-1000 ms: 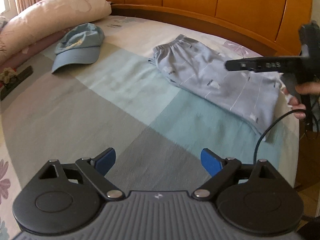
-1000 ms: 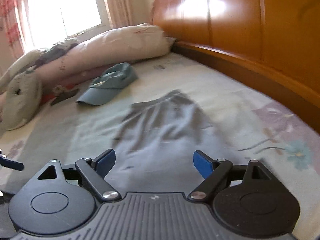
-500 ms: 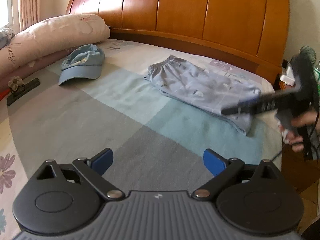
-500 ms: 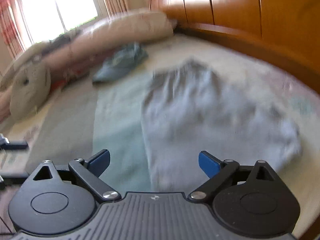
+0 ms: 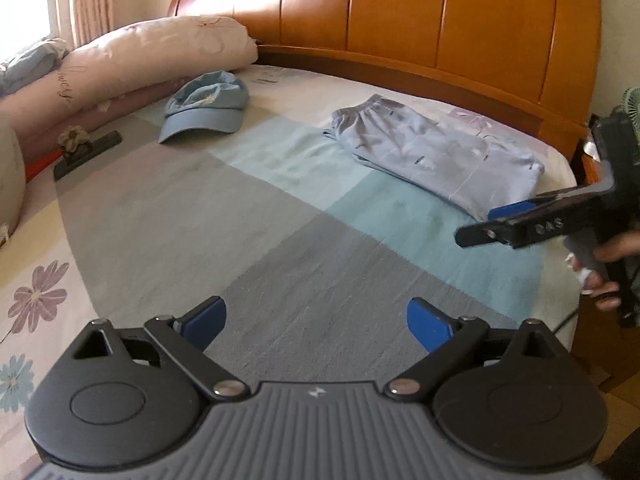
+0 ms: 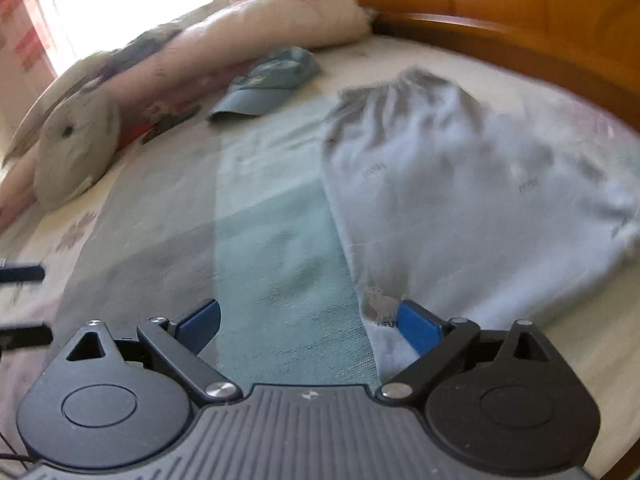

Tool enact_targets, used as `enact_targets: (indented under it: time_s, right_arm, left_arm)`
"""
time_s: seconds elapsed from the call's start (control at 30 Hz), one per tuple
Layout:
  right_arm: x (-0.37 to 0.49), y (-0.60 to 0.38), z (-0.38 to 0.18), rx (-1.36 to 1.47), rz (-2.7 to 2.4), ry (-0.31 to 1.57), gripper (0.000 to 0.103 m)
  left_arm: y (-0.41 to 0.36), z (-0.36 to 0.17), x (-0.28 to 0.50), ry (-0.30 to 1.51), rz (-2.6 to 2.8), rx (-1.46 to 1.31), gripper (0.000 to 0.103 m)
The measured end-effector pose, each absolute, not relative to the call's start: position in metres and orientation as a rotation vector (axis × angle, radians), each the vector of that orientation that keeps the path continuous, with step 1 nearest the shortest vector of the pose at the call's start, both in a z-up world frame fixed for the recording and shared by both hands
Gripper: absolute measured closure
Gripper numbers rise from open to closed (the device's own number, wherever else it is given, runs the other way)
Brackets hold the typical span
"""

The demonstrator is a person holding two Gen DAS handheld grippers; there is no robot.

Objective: Fold clothes

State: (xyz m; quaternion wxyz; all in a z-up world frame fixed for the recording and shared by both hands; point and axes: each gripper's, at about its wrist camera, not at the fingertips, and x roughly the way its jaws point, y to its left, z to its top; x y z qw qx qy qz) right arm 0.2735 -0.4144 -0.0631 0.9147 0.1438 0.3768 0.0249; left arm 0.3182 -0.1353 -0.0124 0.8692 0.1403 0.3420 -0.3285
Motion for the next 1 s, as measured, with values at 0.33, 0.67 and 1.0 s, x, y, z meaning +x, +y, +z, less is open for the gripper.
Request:
enact_targets:
  time_s: [0.33, 0.67, 1.0]
  right_arm:
    - [0.27, -0.412, -0.051, 0.298, 0.018, 0.798, 0.004]
    - [0.253, -0.464, -0.055, 0.322, -0.246, 0.718, 0.002]
    - [0.257, -0.541, -0.063, 0.4, -0.325, 0.616, 0.009]
  left_arm:
    - [-0.146, -0.002, 0.317, 0.659, -0.726, 0.289, 0.004]
    - [-0.155, 0.005, 0.311, 0.64, -0.792, 0.273, 0.001]
    - [-0.168, -0.002, 0.308, 0.679, -0.787, 0.283, 0.001]
